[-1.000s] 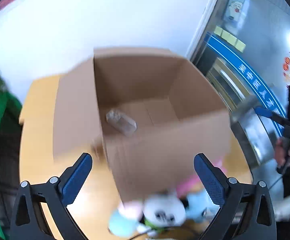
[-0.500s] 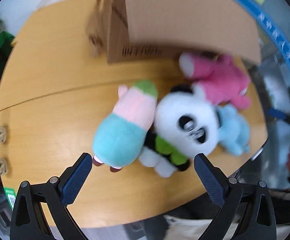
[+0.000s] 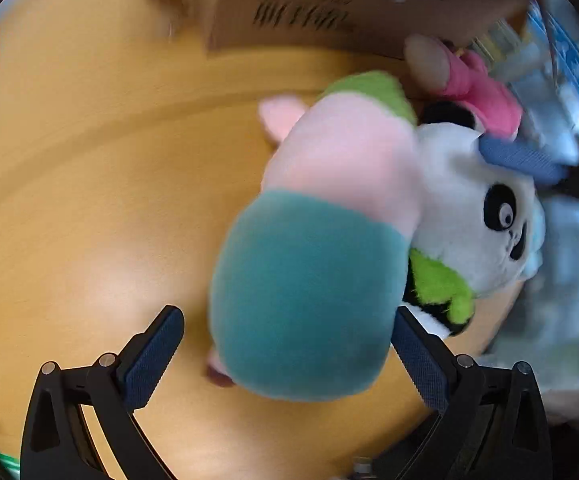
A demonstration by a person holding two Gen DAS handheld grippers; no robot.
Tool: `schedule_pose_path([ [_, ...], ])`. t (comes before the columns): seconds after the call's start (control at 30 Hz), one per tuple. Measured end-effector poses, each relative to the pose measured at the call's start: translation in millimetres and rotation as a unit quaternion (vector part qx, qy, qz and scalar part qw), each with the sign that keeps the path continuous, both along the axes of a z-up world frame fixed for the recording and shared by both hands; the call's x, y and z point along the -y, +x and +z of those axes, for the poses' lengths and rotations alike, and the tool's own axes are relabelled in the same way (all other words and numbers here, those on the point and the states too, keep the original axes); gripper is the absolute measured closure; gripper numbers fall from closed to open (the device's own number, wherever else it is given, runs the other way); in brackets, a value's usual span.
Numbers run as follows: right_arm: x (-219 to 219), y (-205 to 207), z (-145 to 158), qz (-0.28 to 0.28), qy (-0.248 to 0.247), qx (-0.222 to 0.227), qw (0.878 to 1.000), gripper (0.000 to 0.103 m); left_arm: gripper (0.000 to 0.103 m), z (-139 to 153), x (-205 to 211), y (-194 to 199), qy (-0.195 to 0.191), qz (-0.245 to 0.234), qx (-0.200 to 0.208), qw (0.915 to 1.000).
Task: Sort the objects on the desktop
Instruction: 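Move the left tool back to the pink-and-teal plush, then grasp the pink-and-teal plush with the left tool and lift it toward the box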
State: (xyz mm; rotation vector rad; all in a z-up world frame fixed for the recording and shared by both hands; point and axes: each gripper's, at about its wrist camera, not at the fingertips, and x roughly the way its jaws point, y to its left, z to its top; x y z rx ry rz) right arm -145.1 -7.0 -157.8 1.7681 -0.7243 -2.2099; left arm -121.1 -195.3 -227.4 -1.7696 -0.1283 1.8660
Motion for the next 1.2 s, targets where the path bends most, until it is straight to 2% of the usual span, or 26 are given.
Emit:
schedule_pose_path([
  [0.1,5,-5,-7,0.001,0.039,-0.027,0.999,0.002,0.000,-9,5,4,0.037,0.011,0.005,0.9992],
  [0.17,12,-9,-9,0.005,0.064,-0.022,0.998,0.002,0.000,-15,3,7,0.055,0.013,0.015,0.9983],
  [0.33,22,0,-10,0.035,0.114,-0.009,0.993,0.002,0.000,-25,-13,15,0.061,-0.019,0.020,0.9978],
  [0.47,0,17,-11,0.051,0.141,-0.004,0.989,0.004,0.003,-32,-14,19,0.081,-0.021,0.029,0.9961],
  [0.53,-15,21,-11,0.042,0.146,0.007,0.988,0.004,0.010,-33,-16,21,0.090,-0.030,0.029,0.9951],
  [0.63,-25,19,-15,0.018,0.113,0.033,0.993,0.004,0.015,-28,-16,23,0.096,-0.029,0.025,0.9947],
  [0.73,-6,9,-16,0.020,0.070,0.031,0.997,0.004,0.018,-24,-5,21,0.104,-0.013,0.031,0.9941],
  [0.87,21,-4,-43,0.011,0.032,0.062,0.997,0.004,0.018,-20,19,20,0.090,0.006,0.033,0.9954],
  [0.97,36,-8,-61,0.009,-0.001,0.067,0.998,0.006,0.018,-18,36,19,0.089,0.025,0.036,0.9951],
  [1.0,39,-9,-63,0.012,-0.015,0.066,0.998,0.013,0.019,-17,40,19,0.090,0.032,0.038,0.9947],
  [1.03,42,-10,-65,0.015,-0.030,0.065,0.997,0.029,0.019,-17,42,20,0.091,0.039,0.039,0.9943],
  [1.07,45,-9,-65,0.020,-0.040,0.065,0.997,0.037,0.019,-17,42,21,0.093,0.045,0.040,0.9939],
  [1.2,48,0,-59,0.047,-0.058,0.068,0.995,0.049,0.020,-12,39,33,0.091,0.050,0.036,0.9940],
])
